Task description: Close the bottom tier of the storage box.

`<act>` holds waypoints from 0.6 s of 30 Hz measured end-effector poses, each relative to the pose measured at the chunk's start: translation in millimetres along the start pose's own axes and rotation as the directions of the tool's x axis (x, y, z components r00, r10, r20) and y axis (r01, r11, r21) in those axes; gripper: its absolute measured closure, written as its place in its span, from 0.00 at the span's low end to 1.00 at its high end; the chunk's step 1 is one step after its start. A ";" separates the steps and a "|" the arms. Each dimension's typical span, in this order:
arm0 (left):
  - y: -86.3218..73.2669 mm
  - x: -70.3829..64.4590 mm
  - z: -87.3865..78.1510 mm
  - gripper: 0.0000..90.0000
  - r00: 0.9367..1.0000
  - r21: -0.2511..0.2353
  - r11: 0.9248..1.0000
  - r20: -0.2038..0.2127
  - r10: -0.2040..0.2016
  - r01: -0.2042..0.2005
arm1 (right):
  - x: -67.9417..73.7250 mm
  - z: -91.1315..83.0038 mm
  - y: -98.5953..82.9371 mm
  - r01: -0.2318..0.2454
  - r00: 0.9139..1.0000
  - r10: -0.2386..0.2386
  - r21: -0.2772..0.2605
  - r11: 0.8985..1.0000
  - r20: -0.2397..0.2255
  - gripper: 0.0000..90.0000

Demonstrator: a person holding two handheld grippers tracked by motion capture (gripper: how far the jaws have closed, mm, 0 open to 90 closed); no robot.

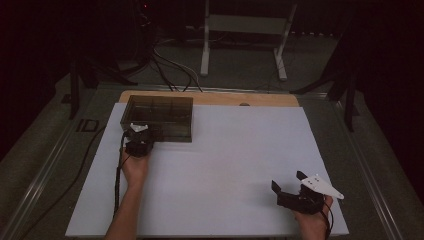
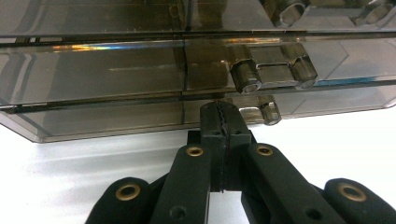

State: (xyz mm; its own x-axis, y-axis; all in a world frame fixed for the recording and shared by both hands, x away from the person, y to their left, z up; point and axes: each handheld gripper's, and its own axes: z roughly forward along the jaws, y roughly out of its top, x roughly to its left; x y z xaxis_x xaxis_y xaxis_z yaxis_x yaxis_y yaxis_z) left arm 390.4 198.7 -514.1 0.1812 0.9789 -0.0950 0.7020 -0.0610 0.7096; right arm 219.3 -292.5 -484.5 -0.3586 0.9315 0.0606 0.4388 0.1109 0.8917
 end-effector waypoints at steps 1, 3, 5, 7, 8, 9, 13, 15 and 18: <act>0.0 0.1 0.0 1.00 1.000 0.000 1.000 0.000 -0.002 0.002 | 0.1 0.0 0.0 0.000 1.000 0.000 0.000 1.000 -0.001 0.03; 0.1 0.0 0.0 1.00 1.000 0.000 1.000 -0.001 -0.001 0.001 | 0.6 0.1 0.1 0.002 1.000 -0.002 0.001 1.000 -0.002 0.03; -0.1 -0.2 0.0 1.00 1.000 -0.001 1.000 -0.002 -0.001 0.001 | 0.8 0.1 0.1 0.002 1.000 -0.002 0.002 1.000 -0.002 0.03; -0.1 -0.2 0.0 1.00 1.000 -0.001 1.000 -0.002 -0.002 0.002 | 0.4 0.2 0.0 0.002 1.000 -0.002 0.000 1.000 -0.001 0.03; -0.2 -0.1 0.0 1.00 1.000 -0.001 1.000 -0.001 -0.003 0.003 | 0.4 0.1 0.0 0.001 1.000 -0.001 0.001 1.000 -0.001 0.03; -0.3 0.1 0.0 1.00 1.000 -0.002 1.000 0.000 -0.004 0.004 | 0.3 0.1 0.0 0.001 1.000 -0.001 0.001 1.000 -0.001 0.03; -0.8 0.0 -0.1 1.00 1.000 -0.005 1.000 -0.001 -0.007 0.007 | 0.2 0.0 0.0 0.001 1.000 -0.001 0.001 1.000 -0.001 0.03; -0.7 0.0 -0.6 1.00 1.000 -0.008 1.000 0.003 -0.005 0.005 | -0.1 -0.3 0.0 -0.001 1.000 0.001 0.000 1.000 0.001 0.03; -1.0 -1.2 -2.0 1.00 1.000 -0.008 1.000 0.007 0.004 -0.004 | -1.1 -0.7 -0.2 -0.004 1.000 0.004 -0.002 1.000 0.002 0.03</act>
State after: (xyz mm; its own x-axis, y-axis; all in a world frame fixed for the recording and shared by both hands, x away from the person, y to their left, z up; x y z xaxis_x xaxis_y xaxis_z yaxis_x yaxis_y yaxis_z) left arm 388.1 198.0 -513.3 0.1888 0.9772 -0.0973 0.6955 -0.0631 0.7157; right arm 219.0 -293.7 -484.4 -0.3553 0.9326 0.0629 0.4387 0.1070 0.8922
